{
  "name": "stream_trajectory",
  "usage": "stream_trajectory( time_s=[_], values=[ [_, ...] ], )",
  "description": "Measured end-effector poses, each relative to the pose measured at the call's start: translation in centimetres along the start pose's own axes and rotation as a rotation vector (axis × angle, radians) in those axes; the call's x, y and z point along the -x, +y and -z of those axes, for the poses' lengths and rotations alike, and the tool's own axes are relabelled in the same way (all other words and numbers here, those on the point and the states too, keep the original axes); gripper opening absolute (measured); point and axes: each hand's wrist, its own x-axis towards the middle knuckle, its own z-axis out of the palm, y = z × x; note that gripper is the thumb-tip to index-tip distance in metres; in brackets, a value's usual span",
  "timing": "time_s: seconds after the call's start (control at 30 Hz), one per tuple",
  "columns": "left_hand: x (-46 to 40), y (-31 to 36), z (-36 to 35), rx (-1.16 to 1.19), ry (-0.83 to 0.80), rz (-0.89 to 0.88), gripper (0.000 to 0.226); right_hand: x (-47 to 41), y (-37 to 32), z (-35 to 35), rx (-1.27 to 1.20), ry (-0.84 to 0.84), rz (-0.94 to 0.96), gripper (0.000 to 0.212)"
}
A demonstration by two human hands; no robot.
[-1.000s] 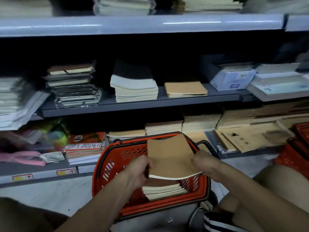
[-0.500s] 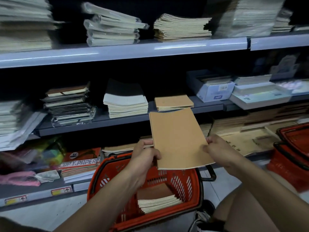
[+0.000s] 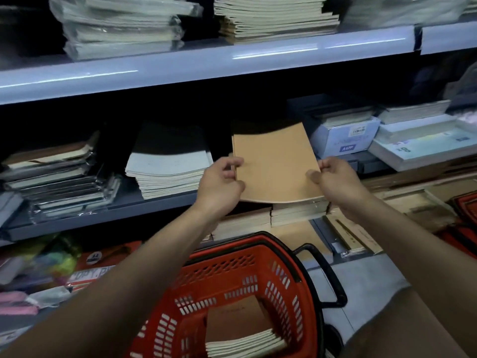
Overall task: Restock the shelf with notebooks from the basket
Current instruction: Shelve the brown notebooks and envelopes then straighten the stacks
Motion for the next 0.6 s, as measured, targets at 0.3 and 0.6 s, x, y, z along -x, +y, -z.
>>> stream_trajectory(
  time_s=[0.3,0.6],
  values=[
    [-8.7,0.7,-0.9,-0.394,0.005,-0.067,0.045,-9.5,-0.2,-3.4,0.051,0.069,0.050,0.016],
    [-10.1,-1.0,-2.3,-0.737,-0.111,-0.055,0.080,-13.0,2.1,-4.5,0.332,0.051,0.201,0.033]
  ],
)
